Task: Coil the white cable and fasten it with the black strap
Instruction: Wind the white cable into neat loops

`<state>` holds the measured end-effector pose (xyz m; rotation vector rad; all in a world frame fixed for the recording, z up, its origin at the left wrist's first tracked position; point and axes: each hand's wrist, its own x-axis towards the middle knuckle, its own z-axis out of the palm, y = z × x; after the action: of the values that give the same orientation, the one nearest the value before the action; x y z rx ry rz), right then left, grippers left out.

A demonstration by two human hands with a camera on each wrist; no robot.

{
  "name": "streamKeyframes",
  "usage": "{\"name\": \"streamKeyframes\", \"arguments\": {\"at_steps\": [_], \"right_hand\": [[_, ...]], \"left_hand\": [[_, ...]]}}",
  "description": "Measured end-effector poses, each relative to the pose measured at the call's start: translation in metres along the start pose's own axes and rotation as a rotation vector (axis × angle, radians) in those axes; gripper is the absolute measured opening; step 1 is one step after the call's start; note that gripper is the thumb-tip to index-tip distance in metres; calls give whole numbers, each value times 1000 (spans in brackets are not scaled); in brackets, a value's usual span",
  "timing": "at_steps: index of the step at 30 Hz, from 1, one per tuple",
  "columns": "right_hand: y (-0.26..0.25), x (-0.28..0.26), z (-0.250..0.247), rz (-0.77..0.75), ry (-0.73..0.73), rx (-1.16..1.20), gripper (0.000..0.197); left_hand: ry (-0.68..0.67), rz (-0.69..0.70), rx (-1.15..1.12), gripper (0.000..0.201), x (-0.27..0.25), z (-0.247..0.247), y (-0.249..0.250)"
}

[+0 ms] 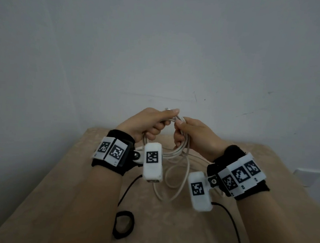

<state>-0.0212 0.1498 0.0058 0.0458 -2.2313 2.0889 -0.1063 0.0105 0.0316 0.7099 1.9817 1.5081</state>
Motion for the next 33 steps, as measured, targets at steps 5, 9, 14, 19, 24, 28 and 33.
{"name": "streamKeyframes", "arguments": {"at_steps": [5, 9, 14, 19, 24, 28, 33], "right_hand": [[-2, 1, -3, -72, 103, 23, 27], [-4, -1, -5, -114, 112, 19, 19], [-4, 2, -4, -177, 149, 12, 14], [-4, 2, -11, -198, 136, -43, 21], [-10, -5, -10, -157, -18, -402, 21], [-12, -6, -4, -150, -79, -620, 26], [-10, -5, -5, -180, 52, -473, 13]], "left_hand": [[117, 118, -67, 45, 3, 4, 1], [186, 176, -214, 46, 2, 0, 4], [226, 210, -338, 45, 4, 2, 5], [107, 148, -245, 40, 0, -8, 5], [-11, 65, -73, 36, -10, -24, 1], [-116, -10, 318, 47, -12, -21, 2], [-22, 110, 265, 41, -9, -4, 6]]}}
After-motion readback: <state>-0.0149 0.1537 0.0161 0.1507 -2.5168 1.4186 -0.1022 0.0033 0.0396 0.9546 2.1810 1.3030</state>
